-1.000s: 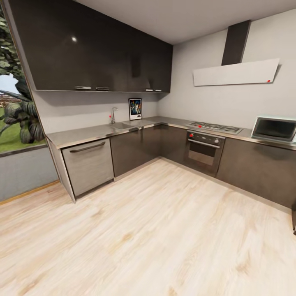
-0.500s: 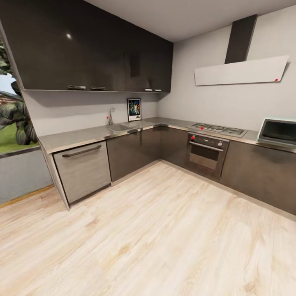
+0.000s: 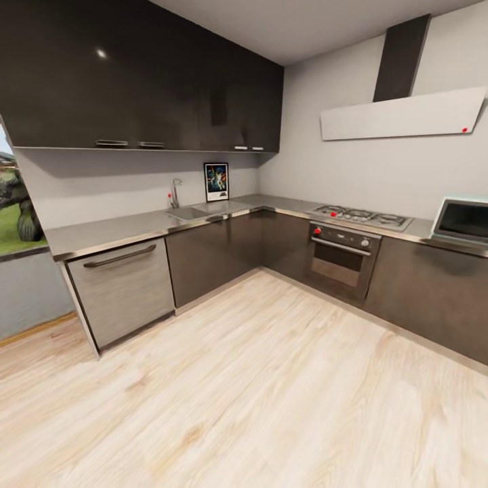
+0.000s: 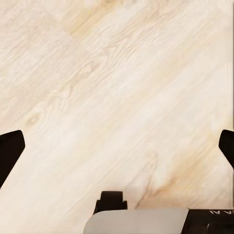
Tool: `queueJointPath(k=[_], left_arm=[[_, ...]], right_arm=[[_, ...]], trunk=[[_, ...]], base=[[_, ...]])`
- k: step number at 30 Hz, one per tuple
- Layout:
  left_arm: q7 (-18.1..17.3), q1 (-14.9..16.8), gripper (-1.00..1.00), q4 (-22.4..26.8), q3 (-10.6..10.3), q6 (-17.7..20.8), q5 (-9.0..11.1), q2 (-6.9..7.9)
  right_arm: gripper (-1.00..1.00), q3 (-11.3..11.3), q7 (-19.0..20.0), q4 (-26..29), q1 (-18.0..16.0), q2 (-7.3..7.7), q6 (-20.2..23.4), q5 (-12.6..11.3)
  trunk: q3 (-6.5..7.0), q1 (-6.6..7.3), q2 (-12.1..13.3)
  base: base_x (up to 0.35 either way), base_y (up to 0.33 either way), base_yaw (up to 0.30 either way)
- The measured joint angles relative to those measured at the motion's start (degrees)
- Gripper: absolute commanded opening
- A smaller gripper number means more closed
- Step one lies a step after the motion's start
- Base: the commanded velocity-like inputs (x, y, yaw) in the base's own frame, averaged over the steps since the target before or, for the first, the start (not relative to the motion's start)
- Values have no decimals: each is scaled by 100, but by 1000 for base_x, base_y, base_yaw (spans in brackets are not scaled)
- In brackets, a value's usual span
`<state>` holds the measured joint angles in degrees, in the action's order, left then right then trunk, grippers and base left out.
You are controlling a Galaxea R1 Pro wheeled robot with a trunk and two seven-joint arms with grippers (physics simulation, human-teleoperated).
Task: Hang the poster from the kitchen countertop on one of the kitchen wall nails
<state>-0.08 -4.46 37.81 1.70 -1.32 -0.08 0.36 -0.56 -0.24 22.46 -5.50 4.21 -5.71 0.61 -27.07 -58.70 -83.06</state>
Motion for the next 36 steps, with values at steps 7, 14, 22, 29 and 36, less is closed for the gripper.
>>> queueJointPath(k=[7,14,22,29,36], left_arm=[[0,0,100,0,0,0,0,0],[0,0,100,0,0,0,0,0],[0,0,100,0,0,0,0,0],[0,0,100,0,0,0,0,0],[0,0,100,0,0,0,0,0]], right_arm=[[100,0,-1,-7,0,0,0,3],[100,0,0,-9,0,2,0,3],[100,0,0,-9,0,2,0,3],[100,0,0,-9,0,1,0,3],[100,0,0,-9,0,0,0,3]], trunk=[[0,0,0],[0,0,0],[0,0,0],[0,0,0],[0,0,0]], base=[[315,-120,0],[316,-119,0],[323,-96,0],[327,-79,0],[328,-80,0]])
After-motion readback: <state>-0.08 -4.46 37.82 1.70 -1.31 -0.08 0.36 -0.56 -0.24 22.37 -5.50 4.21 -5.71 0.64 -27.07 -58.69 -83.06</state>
